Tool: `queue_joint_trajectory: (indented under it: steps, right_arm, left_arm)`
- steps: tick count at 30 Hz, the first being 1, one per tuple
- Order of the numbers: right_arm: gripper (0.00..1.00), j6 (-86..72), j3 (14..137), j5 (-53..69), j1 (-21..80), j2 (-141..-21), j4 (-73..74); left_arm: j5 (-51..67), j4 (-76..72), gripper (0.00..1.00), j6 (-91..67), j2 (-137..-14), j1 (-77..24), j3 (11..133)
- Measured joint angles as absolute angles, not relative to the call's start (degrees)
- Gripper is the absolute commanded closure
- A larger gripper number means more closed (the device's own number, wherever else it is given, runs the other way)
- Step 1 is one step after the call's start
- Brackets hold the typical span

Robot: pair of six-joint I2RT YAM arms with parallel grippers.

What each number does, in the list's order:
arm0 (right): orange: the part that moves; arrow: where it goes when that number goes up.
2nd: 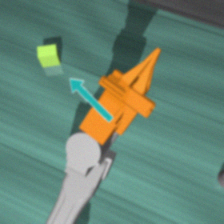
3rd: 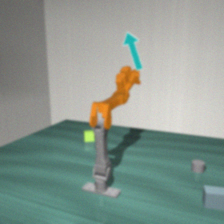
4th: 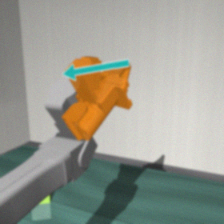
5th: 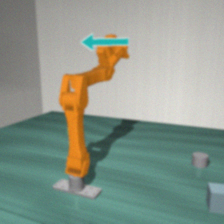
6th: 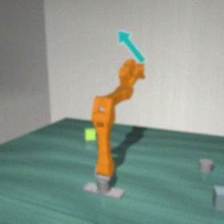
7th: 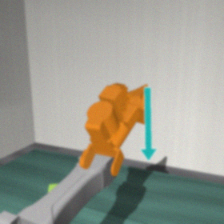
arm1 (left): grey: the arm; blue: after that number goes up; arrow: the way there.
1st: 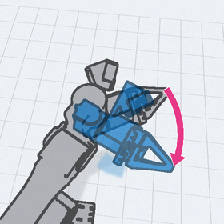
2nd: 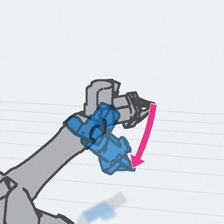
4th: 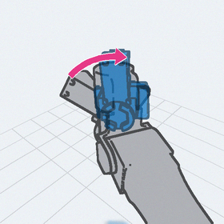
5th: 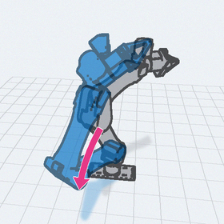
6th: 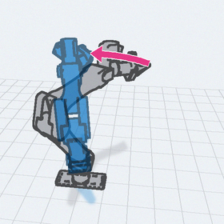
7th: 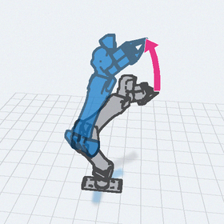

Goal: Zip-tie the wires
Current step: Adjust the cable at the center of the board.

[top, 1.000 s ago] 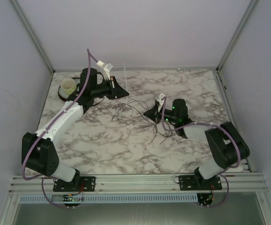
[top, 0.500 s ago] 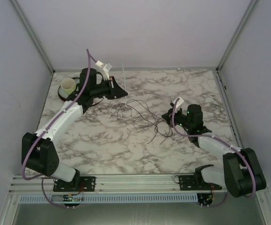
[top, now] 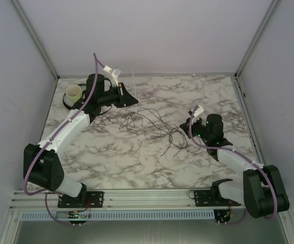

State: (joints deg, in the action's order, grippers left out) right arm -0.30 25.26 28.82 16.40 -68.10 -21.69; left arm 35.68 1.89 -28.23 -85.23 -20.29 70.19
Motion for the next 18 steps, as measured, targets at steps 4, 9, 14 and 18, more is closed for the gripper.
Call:
queue_joint_trajectory:
  steps: [4,9,14,18]
  right_arm:
    - [1.0,-0.7,23.4,27.7,13.8,-64.6,-21.5]
    - [1.0,-1.1,21.6,26.5,11.2,-60.4,-21.4]
    - [1.0,-1.5,21.0,26.4,10.5,-60.1,-21.3]
    - [1.0,-1.9,20.7,26.1,9.7,-60.1,-21.3]
  left_arm:
    - [35.3,1.9,1.0,-28.2,-85.2,-20.0,70.2]
    - [34.9,1.9,1.0,-28.3,-85.2,-19.7,70.2]
    - [34.9,1.9,1.0,-28.3,-85.2,-19.7,70.2]
    - [34.8,1.9,1.0,-28.3,-85.2,-19.6,70.2]
